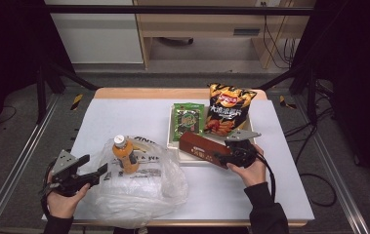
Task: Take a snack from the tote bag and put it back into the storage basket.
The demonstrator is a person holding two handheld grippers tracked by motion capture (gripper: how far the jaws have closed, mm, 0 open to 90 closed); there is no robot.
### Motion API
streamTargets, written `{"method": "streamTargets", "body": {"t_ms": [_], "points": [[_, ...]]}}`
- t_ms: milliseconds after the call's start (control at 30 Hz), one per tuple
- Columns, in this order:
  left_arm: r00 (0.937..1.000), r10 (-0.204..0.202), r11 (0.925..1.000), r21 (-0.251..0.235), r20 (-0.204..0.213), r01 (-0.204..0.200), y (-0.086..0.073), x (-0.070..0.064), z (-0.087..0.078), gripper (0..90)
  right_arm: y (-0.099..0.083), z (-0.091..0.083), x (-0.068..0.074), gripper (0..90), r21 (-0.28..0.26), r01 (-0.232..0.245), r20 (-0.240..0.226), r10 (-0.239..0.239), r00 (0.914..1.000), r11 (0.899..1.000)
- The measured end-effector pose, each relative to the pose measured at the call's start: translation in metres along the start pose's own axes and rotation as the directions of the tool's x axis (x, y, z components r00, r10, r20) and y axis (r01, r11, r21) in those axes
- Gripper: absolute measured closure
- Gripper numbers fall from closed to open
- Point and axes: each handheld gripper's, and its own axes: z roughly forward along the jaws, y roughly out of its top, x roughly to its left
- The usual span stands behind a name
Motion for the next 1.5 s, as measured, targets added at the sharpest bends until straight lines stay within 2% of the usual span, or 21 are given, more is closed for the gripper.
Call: {"method": "streamTargets", "body": {"t_ms": [300,600,733,867,933,1033,1067,1333,1467,1500], "points": [[1.0,0.0,1.0,0.002,0.001,0.0,-0.001,0.0,0.0,23.0,0.0,0.002,0.0,33.4,0.0,0.004,0.025,-0.004,0.9997,1.0],[1.0,0.0,1.0,0.002,-0.001,0.0,-0.001,0.0,0.0,23.0,-0.012,-0.027,0.005,30.8,-0.057,-0.048,0.065,0.052,0.9965,0.997],[1.0,-0.001,1.0,0.003,-0.002,0.001,0.0,0.0,0.0,23.0,-0.022,-0.032,0.008,31.2,-0.05,-0.059,0.074,0.062,0.9953,0.997],[1.0,-0.003,1.0,0.005,-0.002,0.003,-0.001,0.0,0.001,23.0,-0.032,-0.028,0.008,39.8,-0.023,-0.082,0.068,0.084,0.9942,0.996],[1.0,-0.003,1.0,0.005,-0.002,0.003,-0.001,0.0,0.001,23.1,-0.034,-0.027,0.007,48.9,-0.03,-0.08,0.091,0.082,0.9924,0.996],[1.0,-0.002,1.0,0.008,-0.004,0.002,-0.001,0.0,0.001,23.1,-0.034,-0.028,0.004,56.0,-0.037,-0.101,0.09,0.104,0.9905,0.994],[1.0,-0.002,1.0,0.008,-0.004,0.002,-0.001,0.0,0.002,23.1,-0.034,-0.027,0.003,58.5,-0.035,-0.093,0.101,0.096,0.9903,0.995],[1.0,-0.004,0.9999,0.009,-0.004,0.004,-0.002,0.0,0.002,23.1,-0.032,-0.01,-0.001,64.3,0.012,-0.09,0.152,0.087,0.9846,0.996],[1.0,-0.003,1.0,0.009,-0.004,0.003,-0.002,0.0,0.002,23.1,-0.031,0.0,0.0,67.6,0.016,-0.09,0.155,0.087,0.9841,0.996],[1.0,-0.004,0.9999,0.01,-0.003,0.004,-0.002,0.001,0.002,23.1,-0.031,0.002,0.001,68.3,0.019,-0.084,0.168,0.08,0.9825,0.996]]}}
